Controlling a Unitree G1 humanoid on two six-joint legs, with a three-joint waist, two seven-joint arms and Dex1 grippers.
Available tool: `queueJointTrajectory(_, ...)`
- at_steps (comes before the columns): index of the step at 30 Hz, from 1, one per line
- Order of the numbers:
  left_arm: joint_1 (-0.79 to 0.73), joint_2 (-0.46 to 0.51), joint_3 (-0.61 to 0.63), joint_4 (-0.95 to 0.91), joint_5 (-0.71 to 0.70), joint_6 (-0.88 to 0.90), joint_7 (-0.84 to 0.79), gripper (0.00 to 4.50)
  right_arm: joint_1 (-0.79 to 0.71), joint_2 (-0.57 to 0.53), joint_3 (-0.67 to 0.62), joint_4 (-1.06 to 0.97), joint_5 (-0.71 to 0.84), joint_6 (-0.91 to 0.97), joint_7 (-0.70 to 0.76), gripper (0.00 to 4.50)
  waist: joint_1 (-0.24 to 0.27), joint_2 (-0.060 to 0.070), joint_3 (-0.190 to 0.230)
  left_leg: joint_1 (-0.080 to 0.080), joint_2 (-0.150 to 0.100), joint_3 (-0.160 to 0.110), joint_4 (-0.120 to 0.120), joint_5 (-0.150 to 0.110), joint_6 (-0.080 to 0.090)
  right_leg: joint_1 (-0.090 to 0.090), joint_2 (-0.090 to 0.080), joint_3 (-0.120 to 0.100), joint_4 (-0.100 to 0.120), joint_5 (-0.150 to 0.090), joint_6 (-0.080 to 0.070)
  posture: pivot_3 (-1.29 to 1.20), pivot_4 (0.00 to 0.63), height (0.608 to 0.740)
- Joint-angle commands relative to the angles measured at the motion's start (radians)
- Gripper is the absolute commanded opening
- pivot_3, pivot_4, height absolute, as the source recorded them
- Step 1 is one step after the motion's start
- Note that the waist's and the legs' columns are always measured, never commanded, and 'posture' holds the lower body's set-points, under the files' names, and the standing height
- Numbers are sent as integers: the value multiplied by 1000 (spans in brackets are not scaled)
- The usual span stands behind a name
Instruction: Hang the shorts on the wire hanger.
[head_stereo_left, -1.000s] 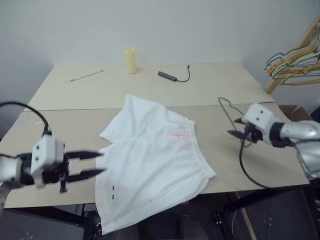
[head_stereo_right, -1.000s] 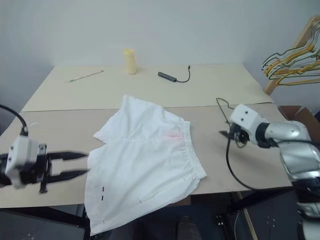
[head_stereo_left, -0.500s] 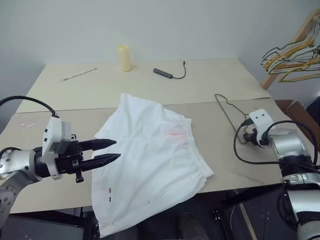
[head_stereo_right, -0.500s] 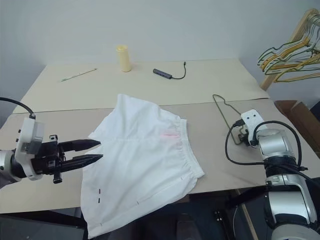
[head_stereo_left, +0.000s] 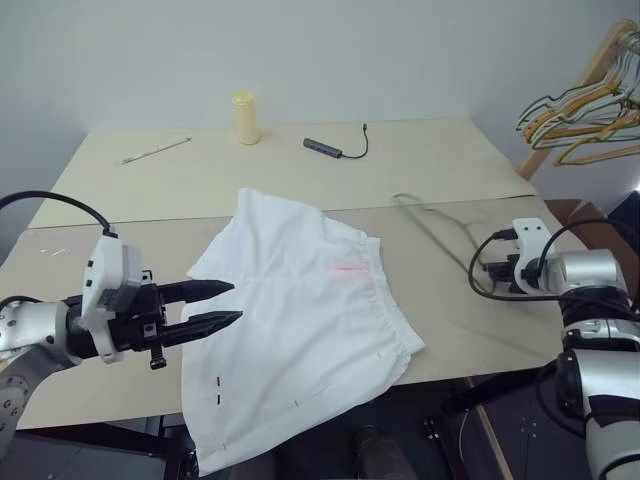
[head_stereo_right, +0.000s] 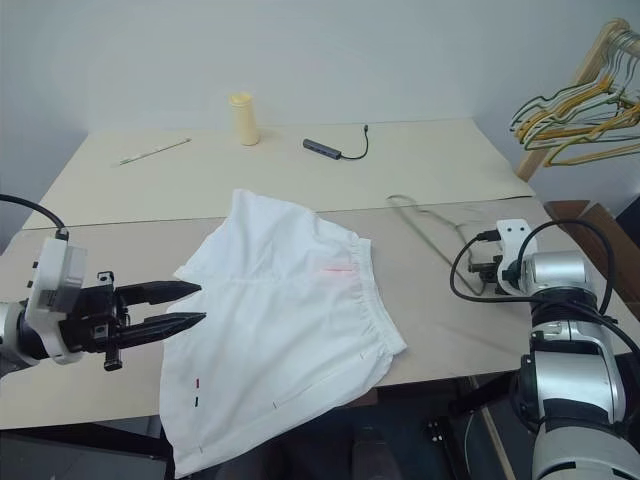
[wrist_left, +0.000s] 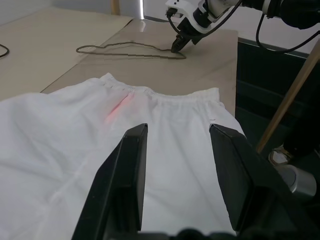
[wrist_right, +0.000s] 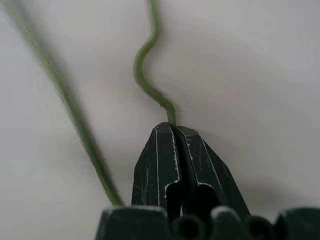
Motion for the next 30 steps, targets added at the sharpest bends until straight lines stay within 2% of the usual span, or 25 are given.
queueJointTrajectory(1,-14,14,22,-21,-11,2,-3,2119,21,1,-4,-26,10,62,6,26,0,0,0,0,0,0,0,0,0,0,0,0,0,0,0,-42,98,740)
queueJointTrajectory(3,-21,15,15,-16,-8,-1,-4,2119,22,1,-24,-53,22,85,-6,26,0,0,0,0,0,0,0,0,0,0,0,0,0,0,0,-45,97,740)
queueJointTrajectory(6,-54,12,-11,3,1,-8,0,2119,20,17,-141,-133,74,75,-84,26,0,0,0,-1,0,0,0,0,0,-1,0,0,0,0,0,-57,93,740)
queueJointTrajectory(8,-80,6,-27,15,4,-5,11,2119,49,25,-170,-220,87,37,-101,26,0,1,0,-1,0,0,0,0,0,-1,0,0,0,0,0,-59,91,740)
queueJointTrajectory(11,-158,-4,-73,62,2,9,40,2119,153,42,-180,-478,120,-93,-61,26,0,2,0,-3,-1,0,0,0,0,-4,0,1,2,0,1,-81,83,740)
queueJointTrajectory(15,-302,-12,-143,152,-7,67,98,2119,334,-16,-68,-726,25,-504,33,26,-2,3,-1,-3,-1,0,0,0,0,-4,0,2,4,-1,2,-97,72,740)
queueJointTrajectory(17,-391,-17,-172,218,-17,109,122,2119,384,-58,-22,-755,-51,-767,42,26,-4,3,-1,-2,-1,0,0,0,0,-4,0,1,4,-1,3,-105,65,740)
queueJointTrajectory(21,-527,-22,-226,345,18,150,126,2119,396,-106,23,-706,-145,-1137,26,26,-23,2,-1,-2,-1,0,4,0,0,-3,-1,2,6,-1,3,-108,55,740)
queueJointTrajectory(26,-604,2,-348,451,111,137,-8,2119,355,-89,35,-669,-144,-1327,24,26,-50,2,-2,-3,-1,0,4,0,0,-3,-1,2,6,-1,3,-105,45,740)
queueJointTrajectory(30,-674,-35,-427,514,162,135,-62,2119,329,-66,44,-682,-121,-1366,40,26,-61,2,-2,-3,-1,0,5,0,-1,-3,-1,2,7,-1,3,-103,39,740)
